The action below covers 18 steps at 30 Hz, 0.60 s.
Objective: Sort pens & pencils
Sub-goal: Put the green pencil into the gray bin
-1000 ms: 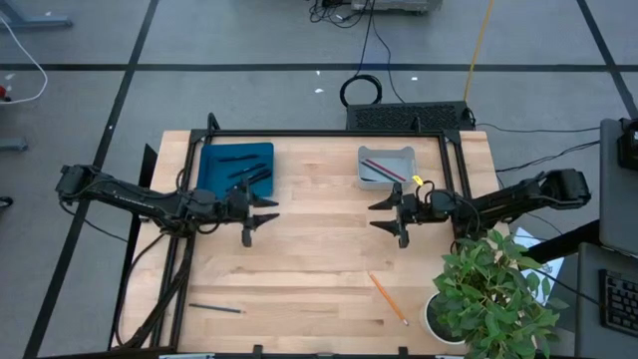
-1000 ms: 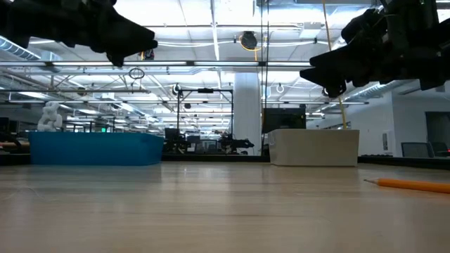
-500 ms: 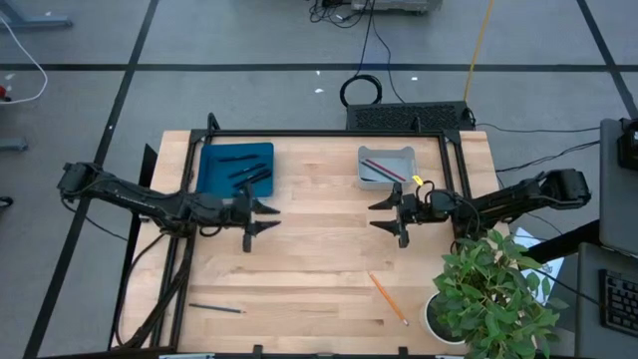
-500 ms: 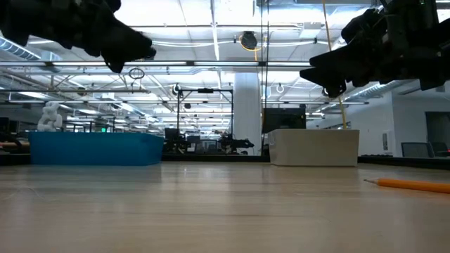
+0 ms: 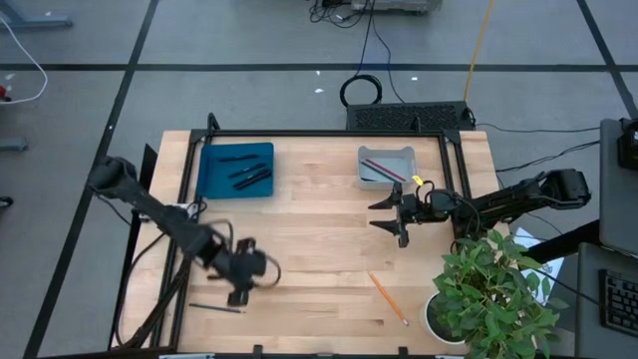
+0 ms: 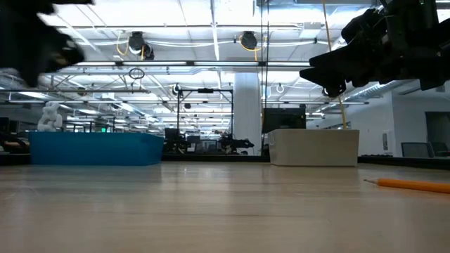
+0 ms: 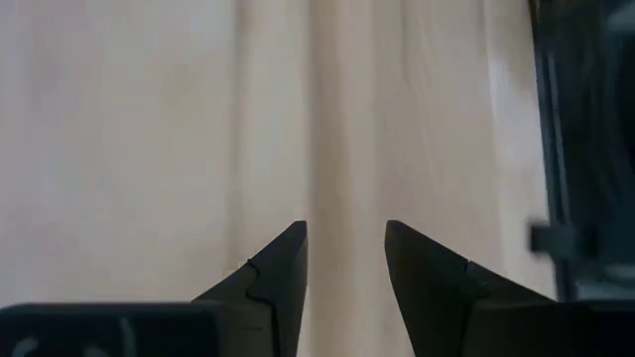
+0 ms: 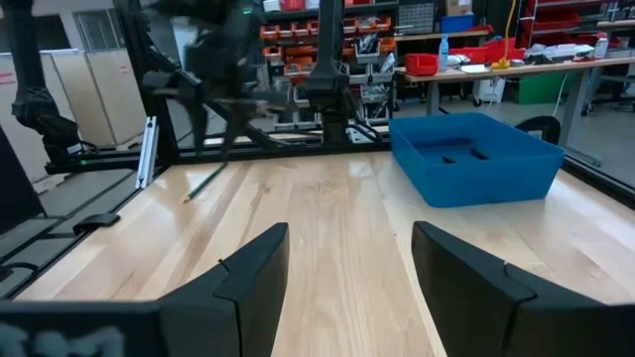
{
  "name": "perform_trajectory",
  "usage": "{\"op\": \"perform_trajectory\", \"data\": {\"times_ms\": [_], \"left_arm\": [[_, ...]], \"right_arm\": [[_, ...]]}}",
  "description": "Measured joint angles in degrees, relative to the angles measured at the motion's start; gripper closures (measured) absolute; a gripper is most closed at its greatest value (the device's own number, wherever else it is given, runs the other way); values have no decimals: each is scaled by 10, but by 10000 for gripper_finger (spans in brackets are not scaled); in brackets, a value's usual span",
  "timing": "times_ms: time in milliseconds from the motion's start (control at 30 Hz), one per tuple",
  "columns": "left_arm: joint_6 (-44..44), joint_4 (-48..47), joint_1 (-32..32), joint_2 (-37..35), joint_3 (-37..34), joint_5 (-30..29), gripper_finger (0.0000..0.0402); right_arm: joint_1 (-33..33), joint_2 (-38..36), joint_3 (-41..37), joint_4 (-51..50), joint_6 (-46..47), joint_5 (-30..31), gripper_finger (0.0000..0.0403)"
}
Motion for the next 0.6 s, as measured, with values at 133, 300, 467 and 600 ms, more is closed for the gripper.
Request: {"op": "perform_trajectory", "data": {"times_ms": [133,300,467,600], "left_arm": [[-68,-28,-69,56,34,1,261],[-113,-31,-126,117,55,-7,261],[-128,-32,-162,168,63,-24,261],[-121,-35,-179,203,73,-31,261]], "right_arm": [[0,0,0,0,1,0,200],[0,0,0,0,1,0,200],[0,0,0,0,1,0,200],[0,0,0,0,1,0,200]]}}
